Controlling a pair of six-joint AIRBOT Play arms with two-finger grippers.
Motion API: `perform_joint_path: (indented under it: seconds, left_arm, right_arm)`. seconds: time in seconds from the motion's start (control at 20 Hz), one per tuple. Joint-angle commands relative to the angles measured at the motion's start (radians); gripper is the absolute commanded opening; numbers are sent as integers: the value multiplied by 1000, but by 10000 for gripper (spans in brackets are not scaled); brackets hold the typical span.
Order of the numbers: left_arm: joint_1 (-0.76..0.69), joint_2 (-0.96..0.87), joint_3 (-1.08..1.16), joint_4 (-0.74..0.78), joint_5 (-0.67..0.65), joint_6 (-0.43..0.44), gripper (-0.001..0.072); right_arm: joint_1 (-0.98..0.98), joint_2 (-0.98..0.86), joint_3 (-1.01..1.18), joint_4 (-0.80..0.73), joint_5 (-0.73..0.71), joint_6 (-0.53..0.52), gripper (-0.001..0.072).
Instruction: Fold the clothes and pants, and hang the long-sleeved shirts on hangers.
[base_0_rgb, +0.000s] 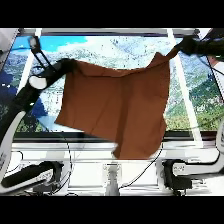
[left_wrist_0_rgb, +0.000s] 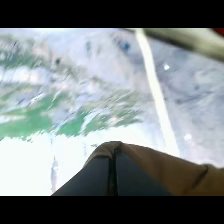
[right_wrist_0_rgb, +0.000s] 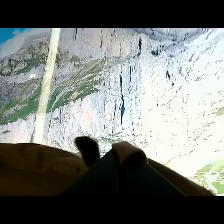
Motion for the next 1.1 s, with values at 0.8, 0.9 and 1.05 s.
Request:
perform_joint_path:
  seconds: [0.8,0.9,1.05]
  left_arm:
    - [221,201,0,3,-196,315,206]
    - [306,290,0,3,-335,315,39]
    - [439,399,0,128,-497,314,14]
  right_arm:
    - [-170,-8,55,-208,333,-30,256]
    - [-239,35,-14,-123,421,-41,153]
    - [-287,173,-261,-61,418,-99,159]
